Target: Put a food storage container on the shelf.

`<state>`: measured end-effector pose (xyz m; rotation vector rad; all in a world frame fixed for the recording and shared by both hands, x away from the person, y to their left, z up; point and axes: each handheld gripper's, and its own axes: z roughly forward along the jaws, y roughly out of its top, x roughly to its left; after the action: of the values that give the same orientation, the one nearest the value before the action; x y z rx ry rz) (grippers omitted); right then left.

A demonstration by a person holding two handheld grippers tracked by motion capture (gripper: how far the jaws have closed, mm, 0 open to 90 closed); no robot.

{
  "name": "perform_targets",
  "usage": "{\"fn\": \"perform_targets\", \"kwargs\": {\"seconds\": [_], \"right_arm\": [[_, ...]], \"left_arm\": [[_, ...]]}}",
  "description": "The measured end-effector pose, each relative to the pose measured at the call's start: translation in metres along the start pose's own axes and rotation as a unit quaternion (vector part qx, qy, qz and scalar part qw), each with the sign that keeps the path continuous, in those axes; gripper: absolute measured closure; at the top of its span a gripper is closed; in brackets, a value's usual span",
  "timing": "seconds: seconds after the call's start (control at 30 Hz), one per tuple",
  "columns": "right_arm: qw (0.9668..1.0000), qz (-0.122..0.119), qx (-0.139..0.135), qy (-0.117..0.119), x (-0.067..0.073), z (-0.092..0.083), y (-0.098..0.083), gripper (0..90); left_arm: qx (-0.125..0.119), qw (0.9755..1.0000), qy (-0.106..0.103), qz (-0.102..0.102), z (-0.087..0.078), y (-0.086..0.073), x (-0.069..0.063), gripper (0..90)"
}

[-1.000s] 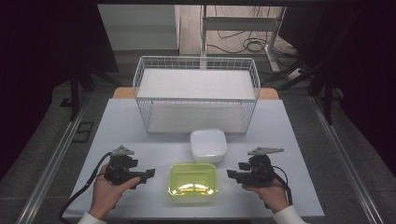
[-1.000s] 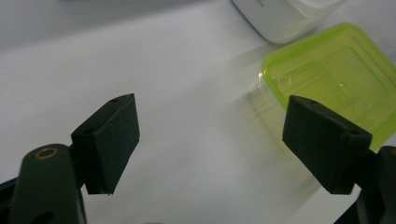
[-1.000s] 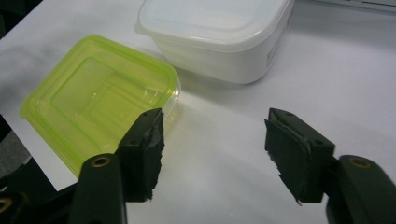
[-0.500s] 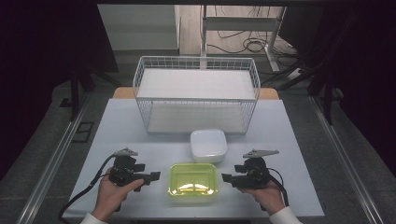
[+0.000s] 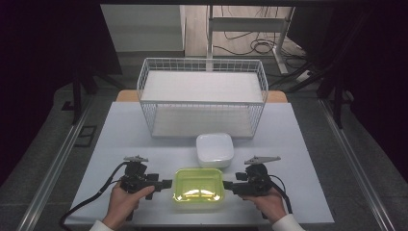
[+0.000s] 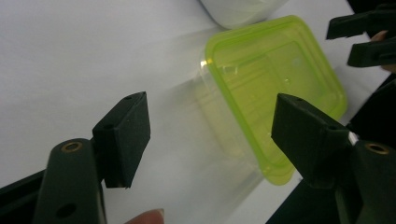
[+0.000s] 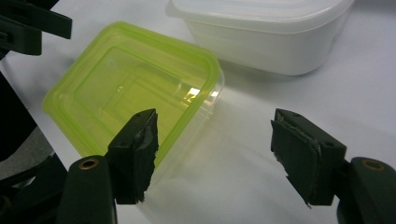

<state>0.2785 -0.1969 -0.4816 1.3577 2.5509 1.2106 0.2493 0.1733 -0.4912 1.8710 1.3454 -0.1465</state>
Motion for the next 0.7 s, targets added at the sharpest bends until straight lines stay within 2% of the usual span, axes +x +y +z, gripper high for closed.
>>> {"fn": "perform_targets", "kwargs": {"seconds": [0.13,0.27,0.3,0.4,0.47,0.5,0.7], "right_arm": [[1.0,0.002,0.0,0.003,0.001,0.002,0.0,33.3],[0.9998,0.014,-0.002,0.016,0.0,0.005,0.0,36.7],[0.9997,0.017,-0.001,0.019,0.0,0.006,0.0,37.3],[0.9994,0.022,-0.001,0.028,0.001,0.011,0.001,39.9],[0.9991,0.029,0.0,0.032,0.002,0.013,0.001,41.1],[0.999,0.031,0.001,0.032,0.002,0.015,0.001,42.1],[0.9984,0.038,0.012,0.041,0.002,0.021,-0.001,47.6]], "left_arm": [[0.001,0.9998,-0.014,-0.011,0.005,0.0,0.001,30.5],[0.0,0.9995,-0.022,-0.021,0.01,0.001,0.001,33.8],[0.0,0.9992,-0.029,-0.026,0.012,0.001,0.002,34.7],[0.004,0.9991,-0.031,-0.029,0.016,0.002,0.005,37.9],[0.007,0.9985,-0.041,-0.035,0.02,0.002,0.005,40.2],[0.011,0.9978,-0.054,-0.037,0.023,0.001,0.005,43.8],[0.021,0.9963,-0.069,-0.047,0.03,-0.001,0.007,50.2]]}}
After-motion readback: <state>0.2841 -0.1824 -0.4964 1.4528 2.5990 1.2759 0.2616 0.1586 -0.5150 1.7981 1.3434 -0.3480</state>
